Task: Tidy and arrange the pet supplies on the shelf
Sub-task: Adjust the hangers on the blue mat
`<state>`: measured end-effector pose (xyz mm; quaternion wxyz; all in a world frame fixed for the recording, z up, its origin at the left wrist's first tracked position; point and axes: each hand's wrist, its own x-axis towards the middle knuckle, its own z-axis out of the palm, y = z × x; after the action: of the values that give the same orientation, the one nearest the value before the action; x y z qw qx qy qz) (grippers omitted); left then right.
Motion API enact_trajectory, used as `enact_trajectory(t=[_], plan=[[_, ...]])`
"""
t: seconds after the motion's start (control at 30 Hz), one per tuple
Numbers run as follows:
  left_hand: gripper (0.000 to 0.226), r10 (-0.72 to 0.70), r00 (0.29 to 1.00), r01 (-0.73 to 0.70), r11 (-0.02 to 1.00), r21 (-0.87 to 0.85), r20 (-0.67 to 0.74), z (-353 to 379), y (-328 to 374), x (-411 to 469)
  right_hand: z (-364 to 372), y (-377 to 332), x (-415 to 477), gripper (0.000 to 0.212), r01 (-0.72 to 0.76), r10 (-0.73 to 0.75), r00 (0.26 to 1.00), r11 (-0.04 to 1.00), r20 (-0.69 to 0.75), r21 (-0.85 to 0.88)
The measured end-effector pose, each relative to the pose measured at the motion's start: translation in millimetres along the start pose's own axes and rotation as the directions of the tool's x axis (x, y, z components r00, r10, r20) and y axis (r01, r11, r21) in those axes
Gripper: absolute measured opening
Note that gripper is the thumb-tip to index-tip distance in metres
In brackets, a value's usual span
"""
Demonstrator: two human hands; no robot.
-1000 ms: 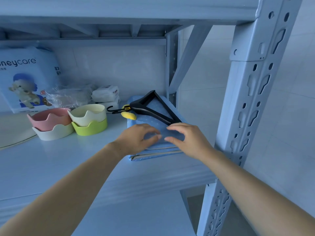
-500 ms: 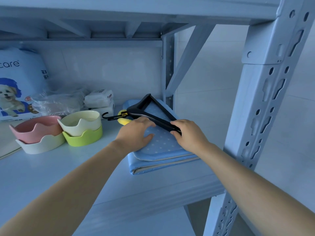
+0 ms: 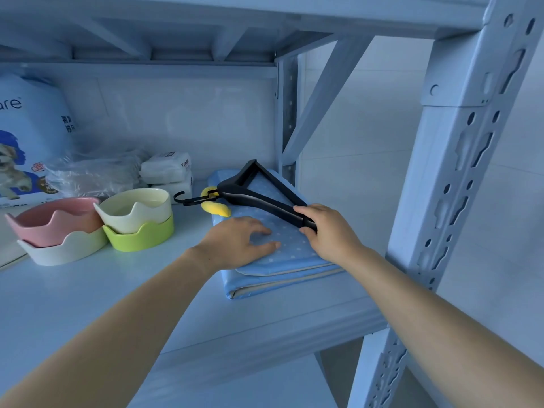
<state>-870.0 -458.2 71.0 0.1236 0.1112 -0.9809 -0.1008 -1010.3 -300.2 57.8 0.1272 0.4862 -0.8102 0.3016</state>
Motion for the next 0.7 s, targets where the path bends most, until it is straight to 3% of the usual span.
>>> enact_trajectory(t=[0.17,0.7], plan=[[0.074,-0.047,0.997,0.046,0.998,0.033,0.056,-0.4,2.3,-0.8,4.1,0.4,3.1,0.046,0.005,-0.005,1.000,1.000,0.001,-0.004],[0.062,-0.080,0.996,0.080,0.997,-0.016,0.039,3.9,-16.9,13.9,22.9,5.6,23.4,0.045,0.001,-0.002,1.000,1.000,-0.026,-0.020]])
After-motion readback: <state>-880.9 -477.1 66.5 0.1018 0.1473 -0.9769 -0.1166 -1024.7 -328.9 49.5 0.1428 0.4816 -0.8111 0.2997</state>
